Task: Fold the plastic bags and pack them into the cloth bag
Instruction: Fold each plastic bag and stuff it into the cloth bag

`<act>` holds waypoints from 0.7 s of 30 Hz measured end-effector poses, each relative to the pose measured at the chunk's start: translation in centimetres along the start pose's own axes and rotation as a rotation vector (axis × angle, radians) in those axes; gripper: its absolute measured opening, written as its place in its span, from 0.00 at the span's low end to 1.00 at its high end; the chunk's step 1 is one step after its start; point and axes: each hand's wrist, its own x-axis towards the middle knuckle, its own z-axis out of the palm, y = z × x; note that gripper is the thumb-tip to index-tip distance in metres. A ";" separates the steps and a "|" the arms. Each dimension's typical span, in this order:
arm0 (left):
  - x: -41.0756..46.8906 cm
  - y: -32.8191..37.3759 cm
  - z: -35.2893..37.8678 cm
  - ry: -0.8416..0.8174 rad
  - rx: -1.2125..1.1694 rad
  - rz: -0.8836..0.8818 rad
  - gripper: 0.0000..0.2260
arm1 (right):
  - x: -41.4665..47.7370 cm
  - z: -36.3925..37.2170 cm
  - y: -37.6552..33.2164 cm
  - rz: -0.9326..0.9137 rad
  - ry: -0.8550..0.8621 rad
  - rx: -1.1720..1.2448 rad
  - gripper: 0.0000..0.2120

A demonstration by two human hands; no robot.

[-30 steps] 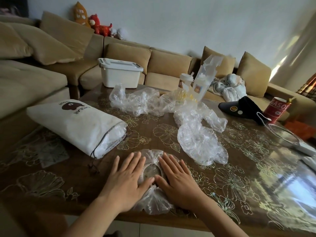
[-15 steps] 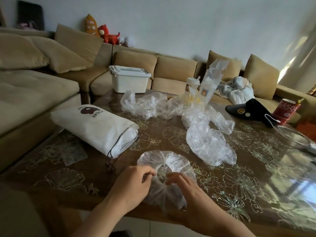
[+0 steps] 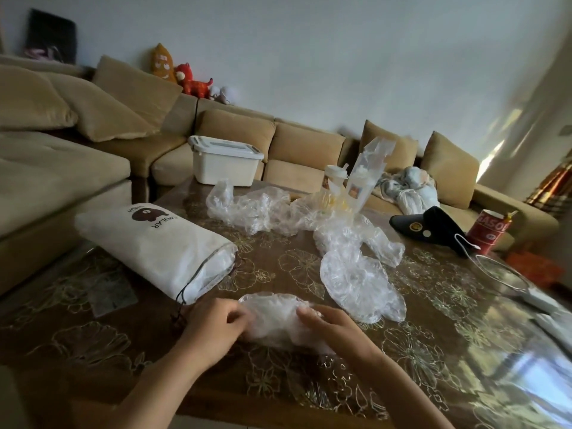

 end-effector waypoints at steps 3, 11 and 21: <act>0.9 -0.5 0.6 0.092 0.026 -0.033 0.11 | 0.2 -0.6 0.8 0.000 -0.132 -0.038 0.18; 1.4 0.5 2.1 0.362 0.374 -0.074 0.18 | 3.0 0.4 2.3 0.191 0.478 -0.171 0.18; 2.2 1.3 2.8 0.373 0.609 -0.125 0.15 | 2.8 1.0 1.5 0.114 0.456 -0.481 0.24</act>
